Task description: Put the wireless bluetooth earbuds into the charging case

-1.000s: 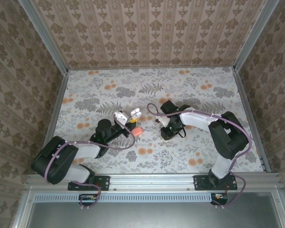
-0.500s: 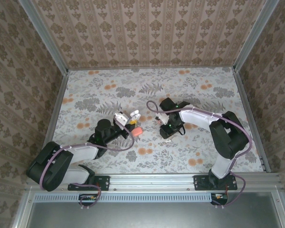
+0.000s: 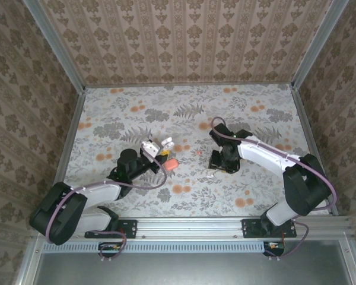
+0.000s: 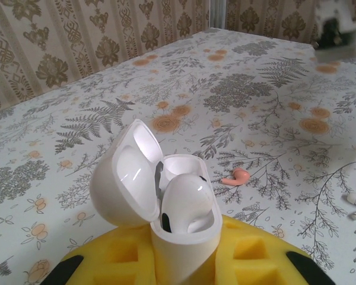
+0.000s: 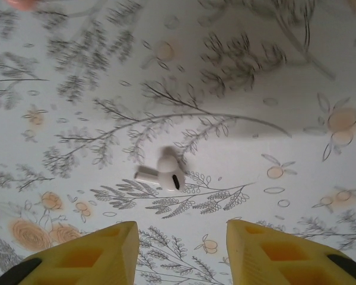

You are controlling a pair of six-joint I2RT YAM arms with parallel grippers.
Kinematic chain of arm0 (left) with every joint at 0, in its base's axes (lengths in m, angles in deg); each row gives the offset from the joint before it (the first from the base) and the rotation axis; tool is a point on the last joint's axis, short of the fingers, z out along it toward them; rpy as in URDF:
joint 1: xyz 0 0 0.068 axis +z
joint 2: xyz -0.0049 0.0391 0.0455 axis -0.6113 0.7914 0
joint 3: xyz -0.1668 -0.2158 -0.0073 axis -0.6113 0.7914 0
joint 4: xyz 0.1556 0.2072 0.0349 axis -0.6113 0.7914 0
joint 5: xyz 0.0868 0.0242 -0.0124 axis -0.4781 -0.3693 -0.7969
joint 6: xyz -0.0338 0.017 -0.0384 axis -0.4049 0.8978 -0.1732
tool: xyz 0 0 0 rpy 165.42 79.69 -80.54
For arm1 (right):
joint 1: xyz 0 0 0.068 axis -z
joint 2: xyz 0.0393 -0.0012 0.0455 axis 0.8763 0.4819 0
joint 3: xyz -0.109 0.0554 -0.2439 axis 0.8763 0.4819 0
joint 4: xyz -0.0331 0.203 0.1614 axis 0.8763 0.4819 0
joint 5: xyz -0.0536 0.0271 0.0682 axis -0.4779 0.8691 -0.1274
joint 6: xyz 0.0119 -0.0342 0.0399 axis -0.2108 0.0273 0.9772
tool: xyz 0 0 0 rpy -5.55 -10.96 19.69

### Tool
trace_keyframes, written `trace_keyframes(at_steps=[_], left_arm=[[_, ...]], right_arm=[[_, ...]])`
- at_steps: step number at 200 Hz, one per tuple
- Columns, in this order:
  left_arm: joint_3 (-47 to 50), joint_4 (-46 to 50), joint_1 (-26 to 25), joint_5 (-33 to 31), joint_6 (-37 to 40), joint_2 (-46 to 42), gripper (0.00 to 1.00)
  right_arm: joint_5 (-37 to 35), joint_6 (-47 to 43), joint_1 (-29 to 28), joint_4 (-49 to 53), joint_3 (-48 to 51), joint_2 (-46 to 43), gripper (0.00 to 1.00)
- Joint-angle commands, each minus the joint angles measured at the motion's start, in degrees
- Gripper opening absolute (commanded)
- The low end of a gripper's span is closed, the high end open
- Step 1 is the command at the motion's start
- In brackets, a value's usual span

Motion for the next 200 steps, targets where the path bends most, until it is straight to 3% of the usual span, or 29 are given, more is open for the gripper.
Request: trace_keyframes(at_steps=[1, 107, 172, 200], left_arm=[[0.0, 0.54, 0.71, 0.77, 1.17, -1.28, 0.01], [0.79, 0.21, 2.47, 1.43, 0.32, -2.69, 0.01], [0.86, 1.08, 2.92, 1.17, 0.89, -2.88, 0.01], [0.79, 1.18, 2.93, 1.21, 0.75, -2.87, 0.01]], right_arm=[[2.38, 11.16, -0.52, -5.77, 3.07, 0.11, 0.45], [0.05, 6.55, -1.76, -7.93, -1.93, 9.91, 0.39], [3.68, 2.48, -1.99, -12.15, -5.34, 13.1, 0.33], [2.03, 1.89, -2.31, -8.87, -6.98, 12.2, 0.35]])
